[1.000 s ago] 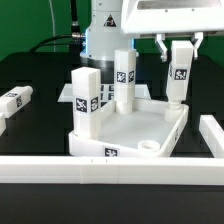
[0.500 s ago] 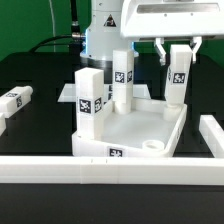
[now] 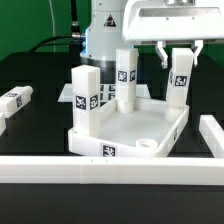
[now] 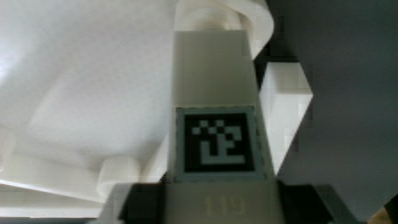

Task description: Assemble desk

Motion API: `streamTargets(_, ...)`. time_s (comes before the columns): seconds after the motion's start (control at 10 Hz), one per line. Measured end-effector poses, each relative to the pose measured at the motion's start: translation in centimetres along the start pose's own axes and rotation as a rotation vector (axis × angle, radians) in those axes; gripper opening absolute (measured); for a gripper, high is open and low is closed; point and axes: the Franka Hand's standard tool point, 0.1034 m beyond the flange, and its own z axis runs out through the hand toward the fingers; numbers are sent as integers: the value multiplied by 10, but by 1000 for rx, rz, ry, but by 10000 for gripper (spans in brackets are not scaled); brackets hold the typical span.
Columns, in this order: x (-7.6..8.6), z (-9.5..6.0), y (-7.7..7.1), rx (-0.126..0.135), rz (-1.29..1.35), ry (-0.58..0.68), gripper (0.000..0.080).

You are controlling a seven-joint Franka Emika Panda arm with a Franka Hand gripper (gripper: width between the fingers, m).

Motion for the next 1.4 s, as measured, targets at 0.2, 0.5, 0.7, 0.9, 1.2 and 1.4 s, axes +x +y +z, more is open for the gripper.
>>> streamTargets(0.2, 0, 0, 0, 0, 1, -8, 291)
streamTargets(0.5, -3, 2, 0, -1, -1, -20, 610)
streamTargets(0.7, -2, 0, 1, 2, -15, -29, 637)
streamTargets(0.9, 7, -11, 1, 16, -28, -36, 648)
streamTargets(1.2, 18, -25, 2, 37, -29, -63, 649)
streamTargets(1.4, 15, -23, 2, 38, -29, -90, 649)
